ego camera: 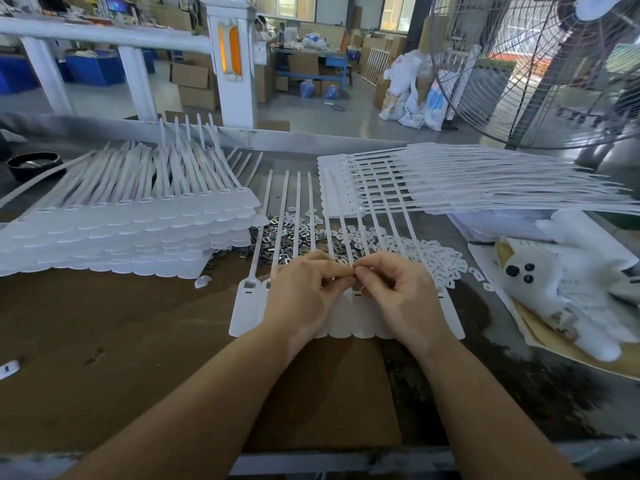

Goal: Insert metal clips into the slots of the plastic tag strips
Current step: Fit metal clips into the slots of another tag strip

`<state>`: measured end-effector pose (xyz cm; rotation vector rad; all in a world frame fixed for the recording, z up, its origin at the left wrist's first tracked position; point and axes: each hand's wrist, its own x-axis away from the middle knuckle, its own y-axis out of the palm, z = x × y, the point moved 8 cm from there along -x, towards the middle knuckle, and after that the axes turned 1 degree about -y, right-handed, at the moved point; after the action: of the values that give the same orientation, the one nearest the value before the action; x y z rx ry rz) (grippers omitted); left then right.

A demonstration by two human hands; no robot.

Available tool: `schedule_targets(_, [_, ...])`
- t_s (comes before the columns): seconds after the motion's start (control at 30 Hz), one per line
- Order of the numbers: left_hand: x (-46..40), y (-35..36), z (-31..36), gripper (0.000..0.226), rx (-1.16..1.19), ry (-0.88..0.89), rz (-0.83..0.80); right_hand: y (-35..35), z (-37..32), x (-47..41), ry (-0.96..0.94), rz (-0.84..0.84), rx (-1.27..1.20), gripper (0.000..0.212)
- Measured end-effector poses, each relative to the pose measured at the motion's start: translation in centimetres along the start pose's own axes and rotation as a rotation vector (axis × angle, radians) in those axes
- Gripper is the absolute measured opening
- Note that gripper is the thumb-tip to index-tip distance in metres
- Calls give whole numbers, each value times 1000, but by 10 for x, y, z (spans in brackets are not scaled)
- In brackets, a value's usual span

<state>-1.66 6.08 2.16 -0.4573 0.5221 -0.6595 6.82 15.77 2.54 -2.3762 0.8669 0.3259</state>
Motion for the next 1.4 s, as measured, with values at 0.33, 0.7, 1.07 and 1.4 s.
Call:
schedule_targets(0.33, [1, 3, 0, 21, -90, 34, -5, -10, 4, -1, 112, 29, -132, 17])
schedule_targets(0.7, [-1, 13, -3, 16, -290, 76, -78, -49, 18, -8, 242, 111, 208, 11])
schedule_targets(1.07, [0, 13, 0, 17, -283, 65, -90, -43, 24, -13, 290, -152, 452, 10])
schedule_targets(1.4, [-1, 14, 1, 17, -308, 73, -88, -45, 25, -14, 302, -110, 412, 17])
